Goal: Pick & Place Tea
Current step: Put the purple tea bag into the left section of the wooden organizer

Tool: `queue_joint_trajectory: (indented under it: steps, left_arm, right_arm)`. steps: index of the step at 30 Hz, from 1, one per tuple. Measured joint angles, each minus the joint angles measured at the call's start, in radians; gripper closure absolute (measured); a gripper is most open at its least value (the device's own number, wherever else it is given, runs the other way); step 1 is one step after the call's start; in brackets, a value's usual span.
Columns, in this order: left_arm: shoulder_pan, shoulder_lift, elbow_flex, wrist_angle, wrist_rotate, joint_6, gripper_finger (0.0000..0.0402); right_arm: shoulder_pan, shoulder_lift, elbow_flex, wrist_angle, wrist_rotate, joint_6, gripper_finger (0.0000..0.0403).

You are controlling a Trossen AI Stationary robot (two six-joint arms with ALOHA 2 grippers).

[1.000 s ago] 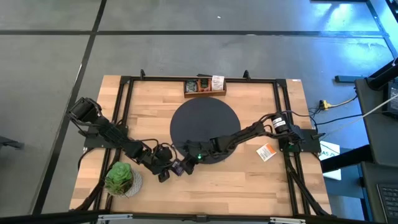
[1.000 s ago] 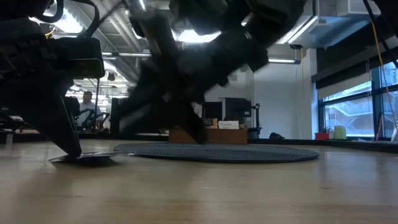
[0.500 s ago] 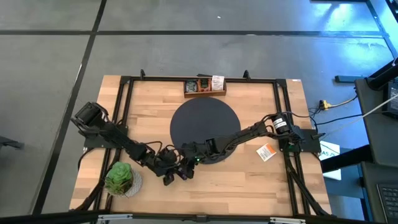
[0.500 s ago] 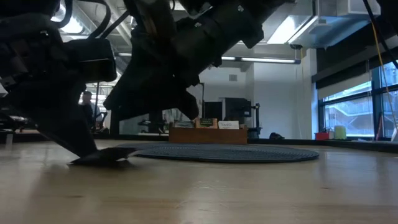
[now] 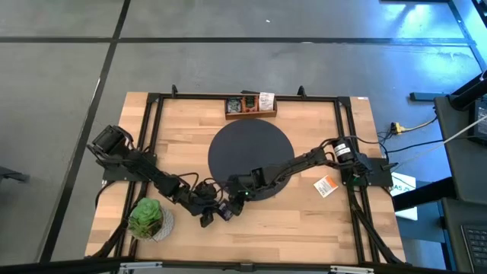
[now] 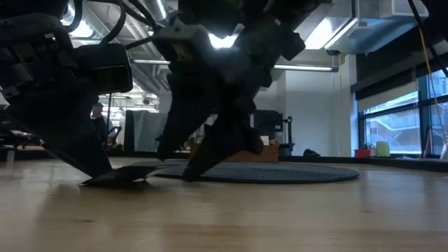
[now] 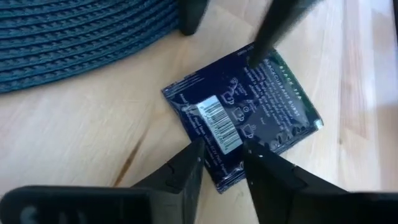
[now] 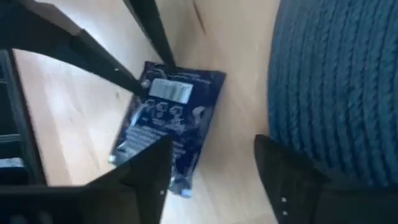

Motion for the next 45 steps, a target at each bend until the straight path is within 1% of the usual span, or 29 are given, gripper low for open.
queue_joint_trajectory:
  steps: [3,6,8,12,15,20,25,30,37,41,45]
  left_arm:
    - [0.001,0.0,-0.001,0.003,-0.001,-0.001,0.0288]
    - [0.004,0.0,-0.001,0.003,0.0,0.002,0.0288]
    - [0.008,0.0,-0.001,0.003,0.004,0.003,0.0288]
    - [0.014,0.0,-0.001,0.004,0.007,0.003,0.0288]
    - [0.014,0.0,-0.001,0.005,0.007,0.003,0.0288]
    - [0.014,0.0,-0.002,0.007,0.003,0.004,0.0288]
    - [0.014,0.002,-0.003,0.018,-0.004,0.005,0.0288]
    - [0.014,0.002,-0.003,0.019,-0.006,0.011,0.0288]
    - [0.014,-0.005,-0.004,0.014,-0.032,0.094,0.0288]
    - [0.025,-0.023,-0.005,-0.01,-0.038,0.132,0.0288]
    - [0.042,-0.084,-0.009,-0.093,-0.044,0.253,0.0288]
  right_arm:
    - [0.016,-0.002,0.0,0.002,0.005,0.063,0.0152]
    - [0.035,-0.002,0.0,-0.002,0.016,0.115,0.0133]
    - [0.042,0.0,0.001,-0.003,0.01,0.171,0.0129]
    - [0.042,0.009,0.002,-0.002,-0.048,0.233,0.0138]
    - [0.041,0.011,0.002,0.002,-0.063,0.235,0.0157]
    - [0.035,0.021,0.0,0.029,-0.104,0.228,0.0199]
    - [0.036,0.024,0.0,0.039,-0.111,0.204,0.0243]
    - [0.029,0.026,-0.002,0.039,-0.121,0.195,0.0301]
    - [0.026,0.027,-0.002,0.04,-0.13,0.123,0.0389]
    - [0.021,0.024,-0.002,0.032,-0.131,0.101,0.0394]
    - [0.0,0.001,-0.003,-0.006,-0.179,0.069,0.0398]
